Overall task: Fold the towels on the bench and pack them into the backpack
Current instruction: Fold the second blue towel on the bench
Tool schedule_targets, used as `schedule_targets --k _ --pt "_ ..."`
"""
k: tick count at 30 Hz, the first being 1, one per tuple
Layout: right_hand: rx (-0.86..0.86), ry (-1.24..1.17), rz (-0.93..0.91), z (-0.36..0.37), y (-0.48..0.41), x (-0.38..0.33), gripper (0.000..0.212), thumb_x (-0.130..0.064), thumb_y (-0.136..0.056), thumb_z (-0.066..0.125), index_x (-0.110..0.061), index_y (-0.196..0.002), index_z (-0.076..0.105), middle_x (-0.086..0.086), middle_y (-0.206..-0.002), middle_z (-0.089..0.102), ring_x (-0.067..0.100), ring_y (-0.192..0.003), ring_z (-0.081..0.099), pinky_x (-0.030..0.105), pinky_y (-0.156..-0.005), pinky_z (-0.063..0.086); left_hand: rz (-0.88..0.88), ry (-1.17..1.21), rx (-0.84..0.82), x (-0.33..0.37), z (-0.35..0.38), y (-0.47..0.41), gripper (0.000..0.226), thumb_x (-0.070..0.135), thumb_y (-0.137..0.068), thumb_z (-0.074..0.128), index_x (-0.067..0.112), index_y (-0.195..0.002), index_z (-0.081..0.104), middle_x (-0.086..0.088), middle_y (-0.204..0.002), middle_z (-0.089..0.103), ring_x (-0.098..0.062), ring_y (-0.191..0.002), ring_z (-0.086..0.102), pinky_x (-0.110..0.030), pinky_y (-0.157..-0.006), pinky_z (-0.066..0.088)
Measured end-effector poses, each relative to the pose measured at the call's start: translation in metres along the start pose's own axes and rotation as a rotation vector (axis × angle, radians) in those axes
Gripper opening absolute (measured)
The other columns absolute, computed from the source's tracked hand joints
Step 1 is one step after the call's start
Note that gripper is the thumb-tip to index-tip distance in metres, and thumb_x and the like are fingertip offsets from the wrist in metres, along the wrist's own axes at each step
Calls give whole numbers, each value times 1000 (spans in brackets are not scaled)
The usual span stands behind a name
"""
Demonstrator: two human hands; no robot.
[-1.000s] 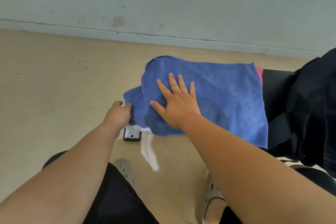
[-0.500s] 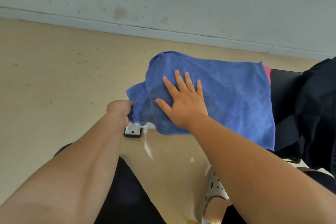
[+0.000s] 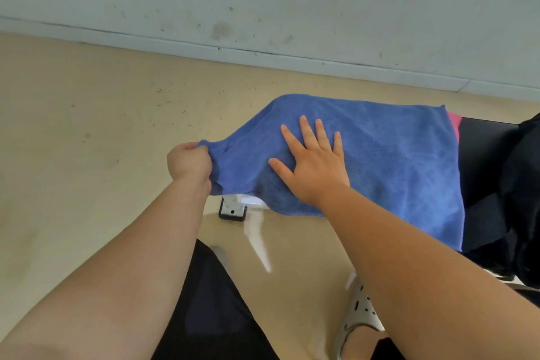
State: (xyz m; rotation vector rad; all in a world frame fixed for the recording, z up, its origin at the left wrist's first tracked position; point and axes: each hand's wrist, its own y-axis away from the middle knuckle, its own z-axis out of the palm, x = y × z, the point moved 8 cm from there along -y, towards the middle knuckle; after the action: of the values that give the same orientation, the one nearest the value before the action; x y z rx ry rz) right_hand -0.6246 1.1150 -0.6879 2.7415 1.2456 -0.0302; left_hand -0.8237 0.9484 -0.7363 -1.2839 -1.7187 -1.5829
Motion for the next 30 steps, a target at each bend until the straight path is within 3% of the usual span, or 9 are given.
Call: schedule_targets --k 4,8,11,15,17,19,22,26,30 --pt "-58 -76 -10 -1 -3 0 69 -72 -95 13 -44 -157 4 -4 -168 -9 24 -153 -15 56 -121 -10 254 -45 -79 47 6 23 38 3 -82 54 20 -113 69 3 -107 70 -17 -99 68 -27 -81 54" --pt "-179 -641 91 -13 -8 18 54 -55 -104 24 -36 -155 30 -11 -167 11 13 -154 -3 46 -123 -9 663 -247 -235 114 38 81 45 2 -82 50 35 -109 66 20 -105 62 -8 -100 58 -24 -95 44" --pt "-126 -1144 259 -31 -5 47 56 -58 -103 32 -26 -144 52 -7 -152 46 14 -145 35 39 -122 23 931 -376 -346 142 75 146 46 0 -87 50 25 -124 63 19 -112 62 -2 -103 56 -17 -90 42" --pt "43 -1506 377 -58 6 87 43 -49 -104 36 -18 -112 65 6 -104 70 20 -94 68 38 -86 53 1107 -637 -582 113 132 218 23 5 -91 49 21 -106 56 3 -91 66 -20 -80 59 -33 -67 43" --pt "83 -1546 404 -59 10 103 37 -46 -102 44 -14 -106 63 12 -94 67 24 -84 67 43 -81 56 1094 -821 -680 81 152 231 13 9 -93 49 21 -97 49 0 -80 60 -22 -72 55 -35 -58 37" --pt "60 -1455 400 -52 15 112 35 -44 -99 53 -20 -123 57 8 -101 66 24 -90 67 41 -84 57 1132 -946 -690 57 158 235 12 12 -92 51 20 -100 50 -2 -84 63 -28 -76 58 -39 -60 42" --pt "0 -1265 351 -38 20 117 41 -37 -95 60 -32 -136 54 -4 -104 64 14 -96 63 29 -84 53 1266 -969 -507 52 145 228 15 22 -86 63 19 -101 61 2 -93 68 -26 -89 61 -44 -73 48" --pt "-17 -1276 386 -38 21 111 17 -32 -98 59 -24 -108 71 -9 -105 70 10 -100 63 25 -83 50 1220 -1054 -305 53 118 197 43 58 -71 72 23 -95 62 5 -97 58 -22 -93 52 -39 -82 46" --pt "-20 -1222 342 -50 9 98 41 -37 -95 60 4 -96 64 14 -87 62 17 -77 49 41 -76 50 1173 -1155 -405 37 111 187 52 65 -62 75 27 -96 63 7 -96 50 -21 -93 49 -35 -84 44"
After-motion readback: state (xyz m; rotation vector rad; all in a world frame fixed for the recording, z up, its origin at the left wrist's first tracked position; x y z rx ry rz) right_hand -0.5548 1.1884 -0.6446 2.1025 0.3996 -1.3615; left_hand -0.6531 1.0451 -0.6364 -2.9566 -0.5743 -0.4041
